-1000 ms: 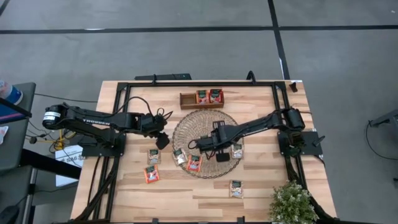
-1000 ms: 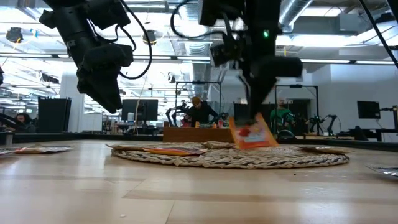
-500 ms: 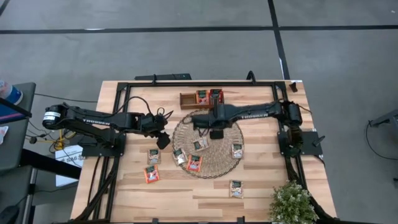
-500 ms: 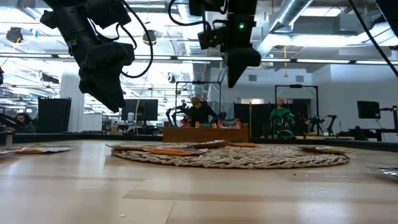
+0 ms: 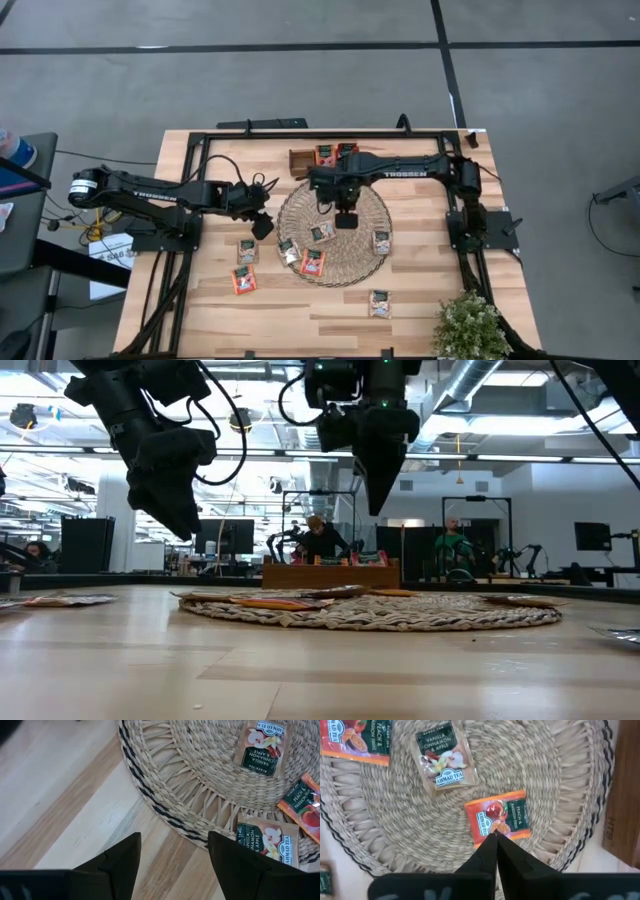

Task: Pick & Place Tea
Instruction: Put the orange tea bag into the middle section of the wooden organizer

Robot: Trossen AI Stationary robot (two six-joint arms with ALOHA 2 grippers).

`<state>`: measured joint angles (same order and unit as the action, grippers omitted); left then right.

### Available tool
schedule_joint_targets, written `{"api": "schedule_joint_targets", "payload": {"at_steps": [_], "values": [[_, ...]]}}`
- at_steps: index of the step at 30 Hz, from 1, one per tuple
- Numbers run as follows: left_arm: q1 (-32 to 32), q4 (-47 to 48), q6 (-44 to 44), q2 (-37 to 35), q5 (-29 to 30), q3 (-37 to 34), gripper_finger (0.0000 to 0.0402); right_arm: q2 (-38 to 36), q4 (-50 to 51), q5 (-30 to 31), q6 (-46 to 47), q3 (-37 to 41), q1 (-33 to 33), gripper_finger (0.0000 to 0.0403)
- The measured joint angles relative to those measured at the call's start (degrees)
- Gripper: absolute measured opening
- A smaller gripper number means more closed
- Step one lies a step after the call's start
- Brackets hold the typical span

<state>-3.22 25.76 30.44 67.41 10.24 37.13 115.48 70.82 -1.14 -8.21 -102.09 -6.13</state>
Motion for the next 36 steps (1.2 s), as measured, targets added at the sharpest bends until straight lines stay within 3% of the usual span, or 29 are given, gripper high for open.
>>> {"api": "schedule_joint_targets", "payload": {"at_steps": [19, 25, 36], "values": [[-0.01, 0.02, -1.1, -0.01, 0.83, 0.01, 0.0223, 0.09, -13.11, 0.22, -1.39, 11.79, -4.02, 0.0152], [0.0, 0.02, -1.05, 0.0, 0.92, 0.0, 0.0223, 0.07, -16.47, 1.36, -2.81, 15.51, -5.28, 0.0164], [-0.02, 0.02, -0.97, -0.01, 0.92, 0.01, 0.0223, 0.05, -19.17, 1.31, -7.99, 15.59, -5.96, 0.0156]]}}
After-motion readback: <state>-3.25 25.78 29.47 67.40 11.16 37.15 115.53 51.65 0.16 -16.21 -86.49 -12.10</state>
